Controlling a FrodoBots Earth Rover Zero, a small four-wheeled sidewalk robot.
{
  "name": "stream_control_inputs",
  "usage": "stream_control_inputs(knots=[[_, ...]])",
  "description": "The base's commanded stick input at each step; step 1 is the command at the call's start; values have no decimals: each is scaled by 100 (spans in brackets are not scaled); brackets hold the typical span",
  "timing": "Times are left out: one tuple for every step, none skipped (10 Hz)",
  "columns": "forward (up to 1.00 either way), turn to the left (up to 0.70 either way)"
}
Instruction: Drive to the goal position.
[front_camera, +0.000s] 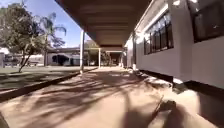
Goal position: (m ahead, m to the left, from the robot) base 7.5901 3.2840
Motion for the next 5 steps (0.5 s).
stream_control_inputs(knots=[[70, 0], [70, 0], [70, 0], [70, 0], [70, 0]])
